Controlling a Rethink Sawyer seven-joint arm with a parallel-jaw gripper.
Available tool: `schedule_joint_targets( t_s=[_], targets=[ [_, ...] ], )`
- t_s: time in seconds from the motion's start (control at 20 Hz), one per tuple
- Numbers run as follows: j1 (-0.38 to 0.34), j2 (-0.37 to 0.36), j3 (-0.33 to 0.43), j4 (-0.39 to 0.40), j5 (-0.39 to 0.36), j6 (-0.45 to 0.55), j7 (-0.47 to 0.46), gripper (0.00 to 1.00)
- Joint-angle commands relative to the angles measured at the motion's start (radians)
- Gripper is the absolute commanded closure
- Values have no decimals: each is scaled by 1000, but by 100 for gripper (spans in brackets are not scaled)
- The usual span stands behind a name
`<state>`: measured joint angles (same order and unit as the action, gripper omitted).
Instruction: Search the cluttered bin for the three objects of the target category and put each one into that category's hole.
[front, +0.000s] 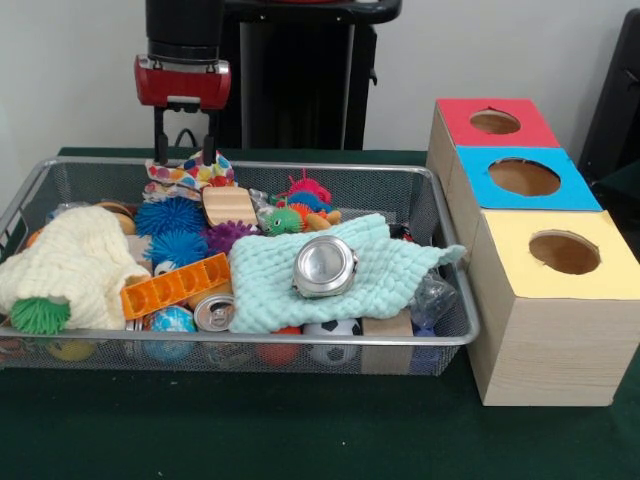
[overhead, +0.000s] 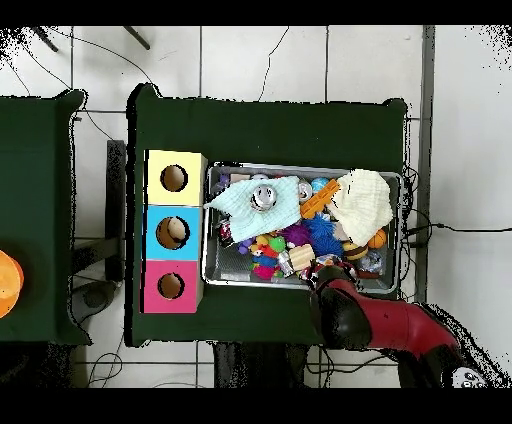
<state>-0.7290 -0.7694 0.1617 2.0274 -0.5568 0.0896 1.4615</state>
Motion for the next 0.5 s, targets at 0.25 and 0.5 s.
schedule_joint_targets(
  t_s=[0.25,0.5],
  targets=[
    [36,67,26,1,-27,27,96,0],
    [44,92,18,-11,-33,22,91,0]
  ],
)
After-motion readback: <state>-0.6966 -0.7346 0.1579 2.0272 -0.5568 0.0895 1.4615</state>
